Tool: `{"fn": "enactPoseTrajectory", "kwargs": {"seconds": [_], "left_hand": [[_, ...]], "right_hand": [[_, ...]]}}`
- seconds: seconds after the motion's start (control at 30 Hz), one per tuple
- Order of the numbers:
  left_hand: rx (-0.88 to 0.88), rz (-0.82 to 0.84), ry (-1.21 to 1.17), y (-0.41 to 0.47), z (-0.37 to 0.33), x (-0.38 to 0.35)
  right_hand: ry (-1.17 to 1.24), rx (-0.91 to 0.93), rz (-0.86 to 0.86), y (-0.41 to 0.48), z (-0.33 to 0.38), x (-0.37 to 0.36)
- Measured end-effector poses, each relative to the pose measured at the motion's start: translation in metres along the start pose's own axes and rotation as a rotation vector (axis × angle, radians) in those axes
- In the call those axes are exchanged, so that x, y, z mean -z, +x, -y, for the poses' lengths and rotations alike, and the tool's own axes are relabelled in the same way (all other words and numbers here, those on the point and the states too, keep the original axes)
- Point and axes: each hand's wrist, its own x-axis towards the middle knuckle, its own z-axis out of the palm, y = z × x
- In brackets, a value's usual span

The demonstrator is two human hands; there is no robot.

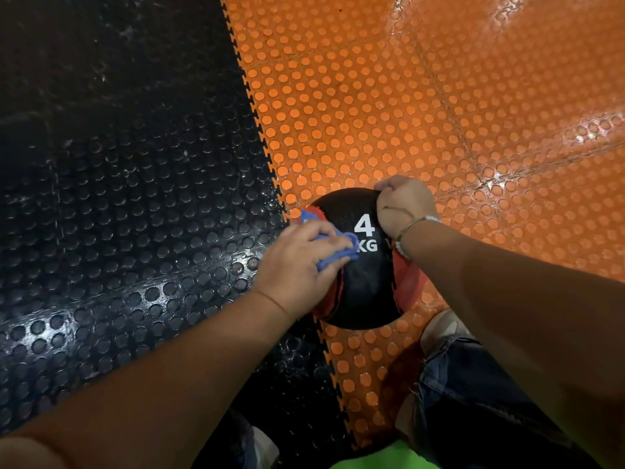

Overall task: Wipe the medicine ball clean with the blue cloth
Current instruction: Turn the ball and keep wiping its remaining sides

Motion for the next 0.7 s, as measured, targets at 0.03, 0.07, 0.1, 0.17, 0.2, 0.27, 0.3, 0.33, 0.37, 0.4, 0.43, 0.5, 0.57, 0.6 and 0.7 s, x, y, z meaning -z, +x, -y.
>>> {"fn": "enactPoseTrajectory", "kwargs": {"seconds": [0.03, 0.07, 0.1, 0.17, 0.2, 0.27, 0.3, 0.33, 0.37, 0.4, 0.43, 0.5, 0.57, 0.6, 0.7], "left_hand": [[0.097, -0.046, -0.010, 0.003, 0.003, 0.000], [0.216, -0.109, -0.049, 0.006, 0.003, 0.000], [0.293, -0.170, -0.071, 0.008, 0.000, -0.001], [0.225, -0.174, 0.025, 0.005, -0.006, -0.003], [0.125, -0.137, 0.079, -0.001, -0.007, -0.003], [-0.073, -0.057, 0.121, -0.015, -0.006, -0.003], [-0.152, -0.044, 0.136, -0.020, -0.003, -0.002], [-0.202, -0.050, 0.160, -0.022, 0.001, -0.001], [-0.202, -0.067, 0.184, -0.021, 0.004, -0.001], [-0.145, -0.108, 0.193, -0.016, 0.006, -0.001], [-0.045, -0.170, 0.177, -0.011, 0.006, -0.001], [0.116, -0.275, 0.103, -0.005, 0.002, -0.006], [0.033, -0.226, 0.092, -0.013, -0.008, -0.014], [-0.078, -0.178, 0.110, -0.020, -0.011, -0.017], [-0.159, -0.149, 0.171, -0.018, 0.001, -0.012]], "right_hand": [[-0.013, -0.011, 0.005, 0.000, 0.003, -0.001], [-0.028, -0.026, 0.005, 0.002, 0.007, -0.002], [-0.043, -0.049, 0.000, 0.004, 0.010, -0.004], [-0.071, -0.086, 0.000, 0.008, 0.017, -0.010], [-0.087, -0.093, 0.002, 0.008, 0.019, -0.013], [-0.124, -0.079, -0.001, 0.007, 0.022, -0.018], [-0.132, -0.069, 0.003, 0.005, 0.023, -0.020], [-0.136, -0.059, 0.008, 0.004, 0.023, -0.021], [-0.141, -0.053, 0.013, 0.004, 0.023, -0.023], [-0.142, -0.060, 0.016, 0.005, 0.023, -0.023], [-0.131, -0.076, 0.014, 0.006, 0.023, -0.022], [-0.095, -0.111, -0.003, 0.008, 0.023, -0.021], [-0.066, -0.121, -0.026, 0.008, 0.021, -0.018], [-0.050, -0.121, -0.029, 0.006, 0.019, -0.017], [-0.019, -0.120, -0.016, 0.003, 0.016, -0.016]]}}
